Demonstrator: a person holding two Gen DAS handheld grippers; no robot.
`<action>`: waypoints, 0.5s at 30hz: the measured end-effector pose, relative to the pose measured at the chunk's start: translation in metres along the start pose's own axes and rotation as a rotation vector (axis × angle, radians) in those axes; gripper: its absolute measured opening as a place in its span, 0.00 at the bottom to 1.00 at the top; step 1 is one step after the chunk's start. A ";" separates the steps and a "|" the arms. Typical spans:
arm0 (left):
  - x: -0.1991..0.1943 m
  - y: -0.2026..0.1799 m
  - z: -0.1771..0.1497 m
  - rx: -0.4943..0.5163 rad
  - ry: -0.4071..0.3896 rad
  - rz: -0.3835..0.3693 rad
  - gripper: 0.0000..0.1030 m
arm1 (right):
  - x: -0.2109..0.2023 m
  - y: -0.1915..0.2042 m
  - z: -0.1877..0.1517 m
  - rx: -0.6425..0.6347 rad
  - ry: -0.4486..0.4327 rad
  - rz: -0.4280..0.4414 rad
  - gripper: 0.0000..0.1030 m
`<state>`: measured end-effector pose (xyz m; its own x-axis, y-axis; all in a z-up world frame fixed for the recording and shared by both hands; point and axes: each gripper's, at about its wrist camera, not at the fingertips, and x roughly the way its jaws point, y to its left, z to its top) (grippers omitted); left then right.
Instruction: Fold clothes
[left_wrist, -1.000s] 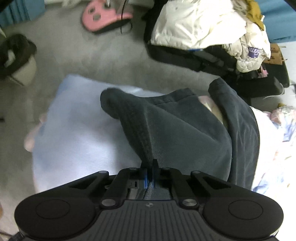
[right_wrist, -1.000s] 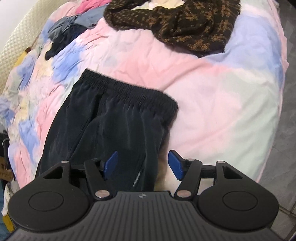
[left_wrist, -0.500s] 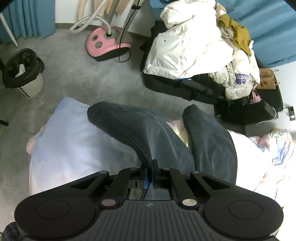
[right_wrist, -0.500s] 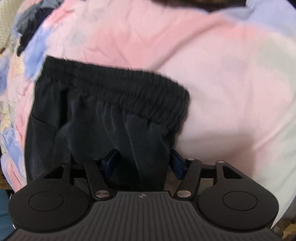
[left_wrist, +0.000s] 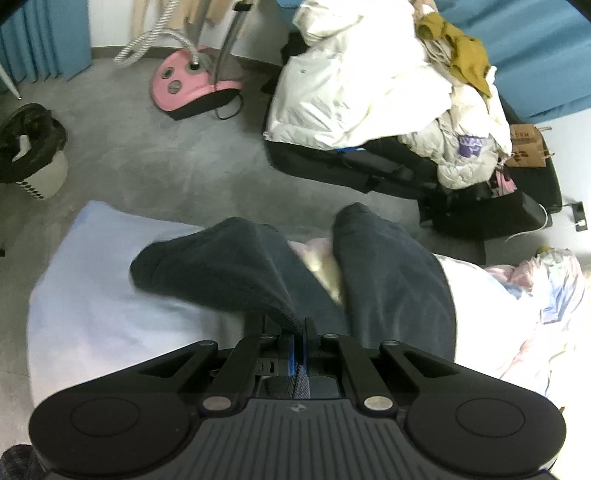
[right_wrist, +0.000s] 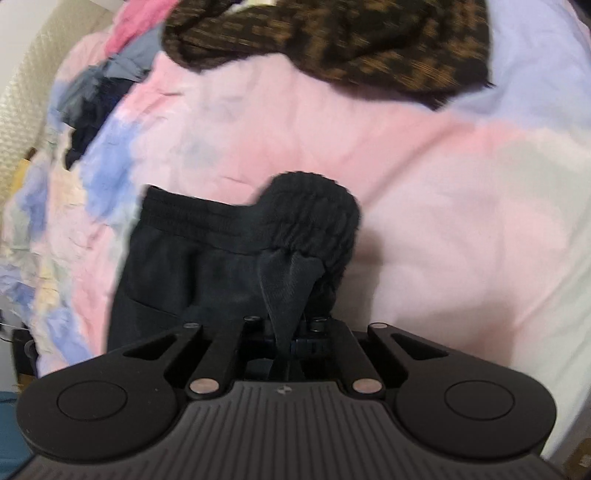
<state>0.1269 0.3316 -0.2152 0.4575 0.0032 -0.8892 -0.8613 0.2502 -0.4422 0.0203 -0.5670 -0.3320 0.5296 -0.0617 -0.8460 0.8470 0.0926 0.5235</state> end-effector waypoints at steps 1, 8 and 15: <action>0.002 -0.011 0.002 0.006 0.003 -0.014 0.03 | -0.001 0.011 0.003 0.004 -0.007 0.039 0.05; 0.036 -0.105 0.011 0.083 0.009 -0.082 0.03 | 0.021 0.102 0.031 -0.064 -0.044 0.155 0.05; 0.084 -0.192 0.005 0.157 0.031 -0.069 0.03 | 0.069 0.146 0.057 -0.033 -0.058 0.162 0.05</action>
<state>0.3319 0.2890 -0.2040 0.5050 -0.0483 -0.8618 -0.7821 0.3968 -0.4806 0.1833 -0.6139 -0.3076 0.6613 -0.1002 -0.7434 0.7492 0.1381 0.6478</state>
